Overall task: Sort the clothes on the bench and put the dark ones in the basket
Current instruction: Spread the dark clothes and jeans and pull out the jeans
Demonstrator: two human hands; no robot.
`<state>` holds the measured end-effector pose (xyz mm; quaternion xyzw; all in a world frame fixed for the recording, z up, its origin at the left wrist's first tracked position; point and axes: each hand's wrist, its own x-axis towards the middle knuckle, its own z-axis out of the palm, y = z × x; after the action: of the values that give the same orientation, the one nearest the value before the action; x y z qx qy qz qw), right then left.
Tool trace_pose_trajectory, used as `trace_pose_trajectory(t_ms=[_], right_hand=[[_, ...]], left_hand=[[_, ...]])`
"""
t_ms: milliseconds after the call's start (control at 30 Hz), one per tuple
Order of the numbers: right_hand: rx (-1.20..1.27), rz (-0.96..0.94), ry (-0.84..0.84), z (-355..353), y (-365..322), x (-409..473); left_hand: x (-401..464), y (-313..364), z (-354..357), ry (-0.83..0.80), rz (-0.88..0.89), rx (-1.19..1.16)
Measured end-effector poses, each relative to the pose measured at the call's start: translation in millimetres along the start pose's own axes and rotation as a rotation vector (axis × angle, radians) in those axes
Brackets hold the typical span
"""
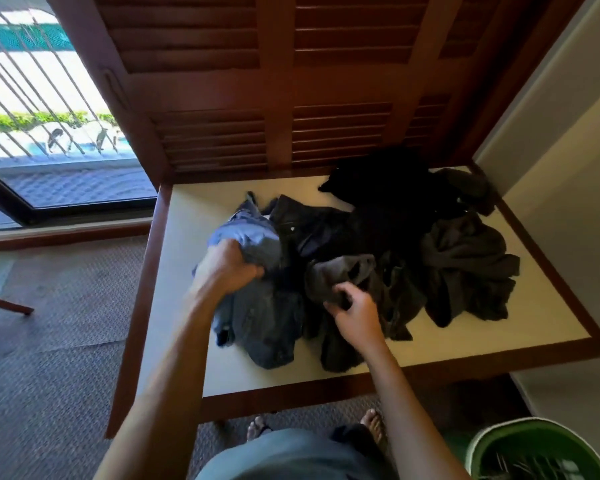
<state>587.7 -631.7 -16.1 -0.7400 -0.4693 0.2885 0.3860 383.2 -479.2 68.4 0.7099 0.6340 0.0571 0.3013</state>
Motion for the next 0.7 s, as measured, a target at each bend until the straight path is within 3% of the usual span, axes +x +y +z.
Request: trace_pose_trajectory(t_ms=[67,200,233,300,367,433,533,633,700], right_hand=[[-0.103,0.112,-0.122,9,21,-10],[-0.031,0.239,-0.321,-16,21,5],[0.013,0.25,-0.308,-26,15,12],[0.054,0.223,-0.112,-46,8,34],[-0.081,0.158,0.116,-63,6,59],[-0.295,0.125,0.17,-71,7,86],[-0.381,0.234,0.033,-70,8,125],[-0.523,0.31,-0.208,-47,28,149],[-0.611,0.306,-0.267,-32,44,158]], left_hand=[[-3,-15,19,-0.104,0.01,0.122],[-13,-19,46,-0.083,-0.06,0.129],[-14,-16,50,-0.029,-0.053,0.131],[-6,-8,59,0.038,-0.004,0.14],[7,-2,75,-0.005,0.024,0.14],[18,0,96,-0.069,0.009,0.146],[27,4,130,-0.112,-0.022,0.218],[32,9,149,-0.065,-0.064,0.256],[38,11,154,-0.022,-0.115,0.229]])
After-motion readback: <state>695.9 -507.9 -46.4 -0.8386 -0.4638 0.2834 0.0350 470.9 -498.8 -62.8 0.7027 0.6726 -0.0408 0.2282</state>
